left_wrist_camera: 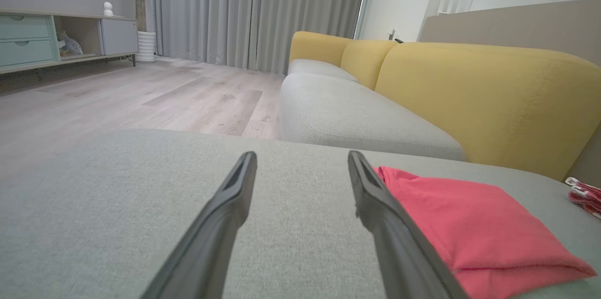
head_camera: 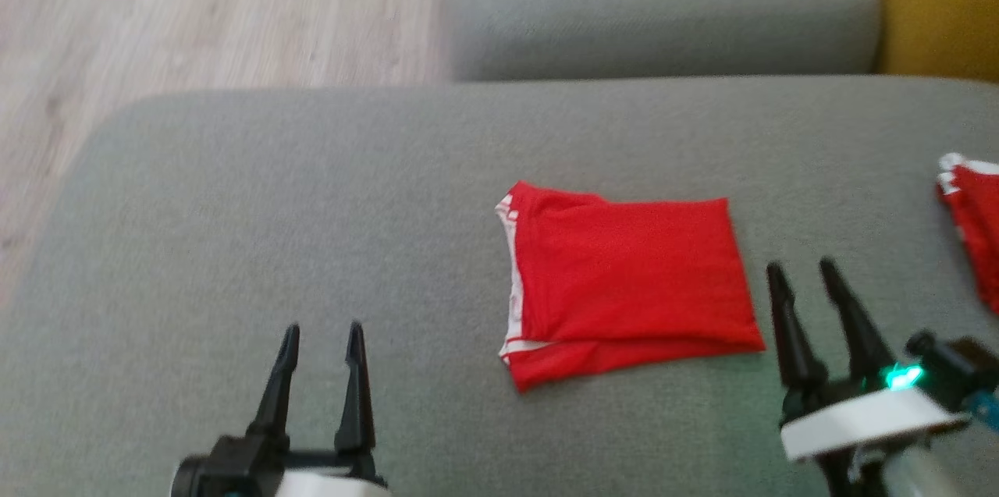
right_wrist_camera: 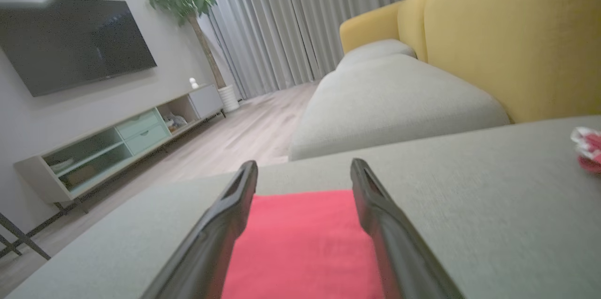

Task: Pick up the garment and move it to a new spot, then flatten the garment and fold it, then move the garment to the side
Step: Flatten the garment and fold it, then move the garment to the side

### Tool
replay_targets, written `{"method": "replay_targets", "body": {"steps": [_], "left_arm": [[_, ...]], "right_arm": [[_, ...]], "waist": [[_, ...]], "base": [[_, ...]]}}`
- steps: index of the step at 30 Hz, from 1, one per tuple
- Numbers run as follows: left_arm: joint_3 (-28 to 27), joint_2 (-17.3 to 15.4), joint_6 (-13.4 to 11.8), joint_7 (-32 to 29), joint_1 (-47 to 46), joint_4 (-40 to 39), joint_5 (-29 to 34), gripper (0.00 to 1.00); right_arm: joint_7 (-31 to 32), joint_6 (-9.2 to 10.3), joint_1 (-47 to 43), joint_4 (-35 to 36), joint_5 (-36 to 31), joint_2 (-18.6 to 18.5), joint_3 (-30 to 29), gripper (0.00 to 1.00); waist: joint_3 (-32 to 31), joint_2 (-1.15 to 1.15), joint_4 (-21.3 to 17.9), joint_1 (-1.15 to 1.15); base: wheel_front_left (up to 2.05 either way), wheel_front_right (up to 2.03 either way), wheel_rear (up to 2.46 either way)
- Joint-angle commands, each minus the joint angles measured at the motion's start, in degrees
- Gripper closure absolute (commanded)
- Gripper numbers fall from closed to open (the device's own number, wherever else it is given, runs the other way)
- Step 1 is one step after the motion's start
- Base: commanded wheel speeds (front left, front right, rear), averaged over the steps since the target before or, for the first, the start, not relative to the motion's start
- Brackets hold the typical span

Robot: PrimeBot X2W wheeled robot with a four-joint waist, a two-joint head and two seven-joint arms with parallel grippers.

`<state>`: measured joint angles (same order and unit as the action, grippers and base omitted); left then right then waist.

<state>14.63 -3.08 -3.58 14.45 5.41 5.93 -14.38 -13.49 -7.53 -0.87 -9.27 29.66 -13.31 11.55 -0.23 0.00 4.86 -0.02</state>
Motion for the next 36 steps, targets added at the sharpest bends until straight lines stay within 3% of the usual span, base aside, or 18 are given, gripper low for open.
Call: {"method": "replay_targets", "body": {"steps": [1,12,36], "left_arm": [[-2.22,0.2,-0.39,0.55,-1.03,-0.94,-0.49,0.0],[-4.69,0.2,-0.53,0.55,2.47,4.8,0.45,0.0],[-5.64,0.2,-0.31,0.55,2.69,5.99,0.95,0.0]], "right_arm": [[-1.01,0.04,0.63,0.64,-0.49,-1.06,1.48,0.0],[-1.5,0.04,-5.32,-1.86,-6.83,2.33,-0.09,0.0],[-1.51,0.04,-7.13,-2.83,-11.35,3.47,-0.38,0.0]], "waist": [[-2.72,0.0,-1.97,0.02],[-7.04,0.0,-3.1,0.02],[-7.74,0.0,-2.77,0.02]], "base": [[0.0,0.0,0.0],[0.0,0.0,0.0],[0.0,0.0,0.0]]}}
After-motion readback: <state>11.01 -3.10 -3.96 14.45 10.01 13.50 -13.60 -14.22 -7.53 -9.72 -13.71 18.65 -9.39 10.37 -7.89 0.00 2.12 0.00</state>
